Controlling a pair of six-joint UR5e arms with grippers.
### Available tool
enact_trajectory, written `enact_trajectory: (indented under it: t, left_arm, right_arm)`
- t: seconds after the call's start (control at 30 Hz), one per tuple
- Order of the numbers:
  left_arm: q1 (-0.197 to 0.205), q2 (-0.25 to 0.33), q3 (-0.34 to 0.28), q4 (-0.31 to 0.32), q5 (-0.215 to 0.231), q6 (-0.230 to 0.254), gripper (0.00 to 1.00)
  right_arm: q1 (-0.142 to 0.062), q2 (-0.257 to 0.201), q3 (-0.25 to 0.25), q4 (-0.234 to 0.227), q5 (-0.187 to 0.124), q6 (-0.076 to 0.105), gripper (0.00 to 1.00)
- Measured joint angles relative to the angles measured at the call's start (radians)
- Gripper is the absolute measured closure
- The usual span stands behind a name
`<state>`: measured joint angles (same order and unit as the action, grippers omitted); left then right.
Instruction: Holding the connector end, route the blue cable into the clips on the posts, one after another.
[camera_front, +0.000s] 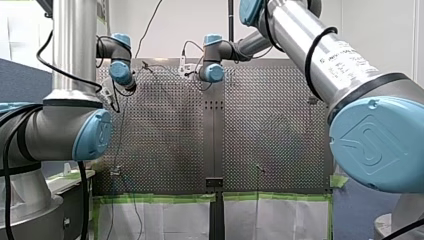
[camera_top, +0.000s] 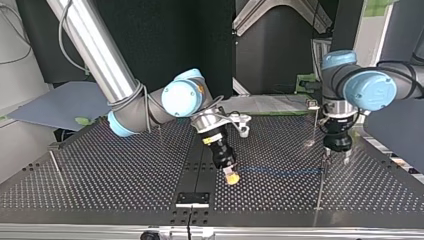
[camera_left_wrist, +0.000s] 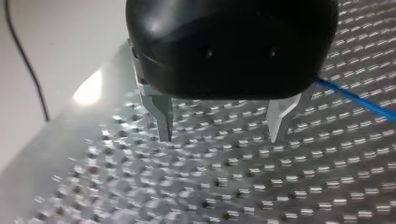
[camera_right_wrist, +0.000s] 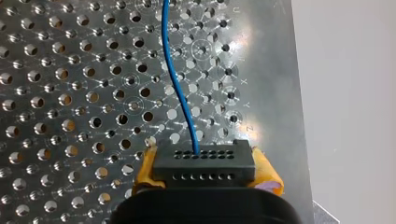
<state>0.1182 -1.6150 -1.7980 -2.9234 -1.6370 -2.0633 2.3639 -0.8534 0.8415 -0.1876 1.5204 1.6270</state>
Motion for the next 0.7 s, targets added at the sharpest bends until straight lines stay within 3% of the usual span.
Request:
enact_trajectory:
  t: [0.37, 0.7]
  left_arm:
    - [-0.009, 0.088, -0.045, -0.096, 0.016, -0.01, 0.0]
    - [-0.036, 0.174, -0.045, -0.185, 0.003, 0.027, 0.0]
  right_arm:
    - [-0.002, 0.001, 0.0, 0.0, 0.0, 0.0, 1.0]
    - [-0.002, 0.001, 0.001, 0.007, 0.0, 0.0, 1.0]
